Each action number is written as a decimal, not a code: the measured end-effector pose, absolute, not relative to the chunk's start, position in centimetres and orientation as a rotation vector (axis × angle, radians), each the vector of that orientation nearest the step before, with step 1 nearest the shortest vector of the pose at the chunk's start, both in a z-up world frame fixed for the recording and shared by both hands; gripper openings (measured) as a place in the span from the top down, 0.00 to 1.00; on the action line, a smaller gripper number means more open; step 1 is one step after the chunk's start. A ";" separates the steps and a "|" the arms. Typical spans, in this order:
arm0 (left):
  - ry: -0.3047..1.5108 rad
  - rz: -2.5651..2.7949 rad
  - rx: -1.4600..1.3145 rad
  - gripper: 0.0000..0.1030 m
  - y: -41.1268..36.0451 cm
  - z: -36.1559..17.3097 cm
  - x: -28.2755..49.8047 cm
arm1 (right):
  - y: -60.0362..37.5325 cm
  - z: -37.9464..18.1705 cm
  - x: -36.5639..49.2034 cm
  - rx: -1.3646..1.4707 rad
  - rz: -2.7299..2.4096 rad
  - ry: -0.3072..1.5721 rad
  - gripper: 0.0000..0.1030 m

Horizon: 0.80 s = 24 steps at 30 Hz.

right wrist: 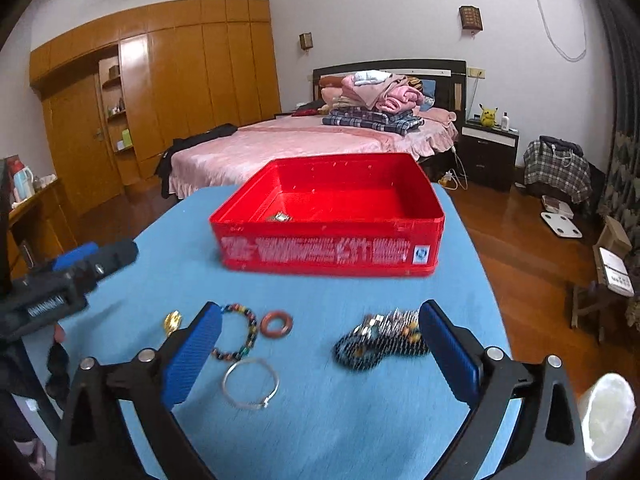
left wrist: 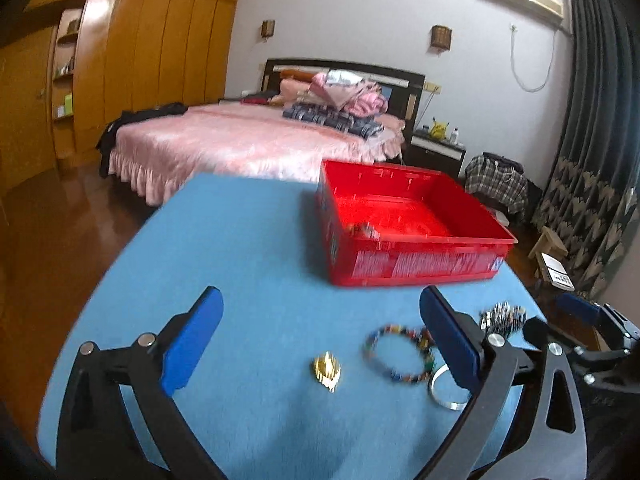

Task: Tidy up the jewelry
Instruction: 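Withdraw both open tools from the red box back over the table, then lower the left tool onto the gold leaf pendant and close it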

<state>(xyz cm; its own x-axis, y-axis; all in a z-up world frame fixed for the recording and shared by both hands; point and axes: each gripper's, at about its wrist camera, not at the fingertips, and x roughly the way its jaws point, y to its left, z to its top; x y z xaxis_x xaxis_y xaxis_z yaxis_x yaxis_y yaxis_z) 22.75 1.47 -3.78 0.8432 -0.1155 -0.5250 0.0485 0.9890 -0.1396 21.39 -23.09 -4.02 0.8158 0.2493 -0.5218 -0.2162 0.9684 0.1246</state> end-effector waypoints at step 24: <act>0.650 -0.037 -0.100 0.07 3.4 -8.3 19.6 | -18.7 -8.9 20.5 0.017 0.252 0.712 0.07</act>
<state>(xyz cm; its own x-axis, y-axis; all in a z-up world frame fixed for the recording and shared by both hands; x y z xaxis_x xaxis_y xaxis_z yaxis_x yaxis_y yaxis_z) 19.59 3.40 -8.26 0.7954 -0.0658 -0.6025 0.0034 0.9946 -0.1042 20.54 -18.66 -8.88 0.7284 0.2346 -0.6438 -0.2227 0.9696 0.1013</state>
